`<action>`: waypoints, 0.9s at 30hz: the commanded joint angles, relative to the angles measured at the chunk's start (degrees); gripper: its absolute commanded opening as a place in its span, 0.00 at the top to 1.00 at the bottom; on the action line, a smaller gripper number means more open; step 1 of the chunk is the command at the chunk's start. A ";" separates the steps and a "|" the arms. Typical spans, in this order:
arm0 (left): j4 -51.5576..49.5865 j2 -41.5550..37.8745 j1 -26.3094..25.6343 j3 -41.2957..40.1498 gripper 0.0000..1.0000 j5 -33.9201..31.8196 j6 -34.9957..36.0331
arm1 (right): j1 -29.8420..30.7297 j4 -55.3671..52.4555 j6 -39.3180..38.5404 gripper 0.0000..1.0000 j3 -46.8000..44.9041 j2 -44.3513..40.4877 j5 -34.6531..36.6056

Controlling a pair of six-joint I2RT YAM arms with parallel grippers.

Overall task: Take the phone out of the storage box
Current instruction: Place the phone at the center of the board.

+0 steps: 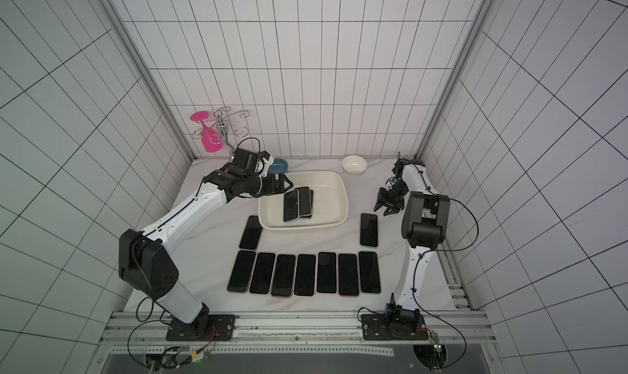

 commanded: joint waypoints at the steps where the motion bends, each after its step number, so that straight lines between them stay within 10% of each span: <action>1: 0.58 0.82 0.19 -0.70 0.02 0.56 -0.41 | -0.24 -2.59 1.25 0.57 4.77 3.32 -0.14; 27: 1.58 -0.69 0.64 -4.39 0.02 -1.59 -0.48 | 6.66 3.03 3.14 0.56 -2.53 6.46 0.95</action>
